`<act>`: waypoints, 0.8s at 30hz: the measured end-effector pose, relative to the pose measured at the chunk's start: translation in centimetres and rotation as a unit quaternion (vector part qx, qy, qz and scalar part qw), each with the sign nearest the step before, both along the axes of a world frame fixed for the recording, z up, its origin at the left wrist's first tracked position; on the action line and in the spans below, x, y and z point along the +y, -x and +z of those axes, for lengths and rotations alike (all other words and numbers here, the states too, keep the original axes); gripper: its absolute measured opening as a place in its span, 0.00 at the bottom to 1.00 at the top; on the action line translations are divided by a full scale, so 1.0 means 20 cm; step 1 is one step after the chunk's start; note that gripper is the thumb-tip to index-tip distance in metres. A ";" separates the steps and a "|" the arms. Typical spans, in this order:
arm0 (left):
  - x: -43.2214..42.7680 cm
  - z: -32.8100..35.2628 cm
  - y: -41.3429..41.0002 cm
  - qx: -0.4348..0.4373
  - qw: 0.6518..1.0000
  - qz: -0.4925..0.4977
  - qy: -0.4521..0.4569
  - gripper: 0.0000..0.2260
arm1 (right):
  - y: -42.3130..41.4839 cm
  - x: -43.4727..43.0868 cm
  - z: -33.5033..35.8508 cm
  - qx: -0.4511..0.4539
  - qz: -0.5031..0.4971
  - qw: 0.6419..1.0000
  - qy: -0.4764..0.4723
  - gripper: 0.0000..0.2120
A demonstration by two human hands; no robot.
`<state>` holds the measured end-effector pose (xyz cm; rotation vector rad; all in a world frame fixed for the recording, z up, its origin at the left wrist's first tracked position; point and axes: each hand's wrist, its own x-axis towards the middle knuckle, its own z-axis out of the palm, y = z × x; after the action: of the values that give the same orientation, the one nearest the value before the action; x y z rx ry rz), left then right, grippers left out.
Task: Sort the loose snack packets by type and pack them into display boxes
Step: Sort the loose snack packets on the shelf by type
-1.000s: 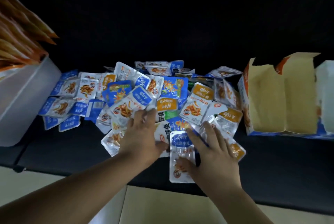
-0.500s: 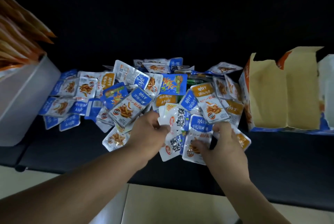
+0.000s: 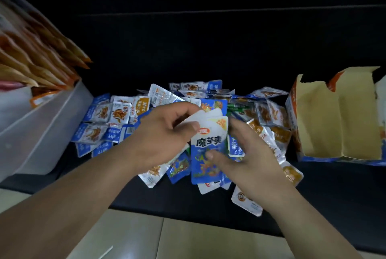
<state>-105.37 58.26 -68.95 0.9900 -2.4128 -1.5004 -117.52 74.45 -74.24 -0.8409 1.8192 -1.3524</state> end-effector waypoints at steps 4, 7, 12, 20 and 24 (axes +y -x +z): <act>0.05 -0.02 0.06 0.090 0.993 0.019 -0.069 0.13 | 0.00 0.04 0.00 -0.127 -0.041 0.991 0.025 0.12; 0.12 -0.13 0.09 0.079 0.970 0.119 -0.196 0.07 | 0.02 0.08 -0.04 -0.172 -0.128 0.976 0.037 0.10; 0.25 -0.29 0.08 0.010 0.971 0.062 -0.232 0.06 | 0.05 0.09 -0.07 -0.248 -0.176 0.953 0.009 0.13; 0.31 -0.37 0.11 -0.003 0.984 0.064 -0.166 0.04 | 0.05 0.14 -0.14 -0.273 -0.238 0.932 -0.001 0.06; 0.19 -0.44 0.07 -0.062 0.998 0.009 0.006 0.07 | 0.12 0.18 -0.16 -0.143 -0.274 0.950 -0.045 0.07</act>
<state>-106.67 62.08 -77.71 1.1309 -2.4846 -1.4580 -120.00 77.99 -77.51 -0.0661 1.9307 -1.6096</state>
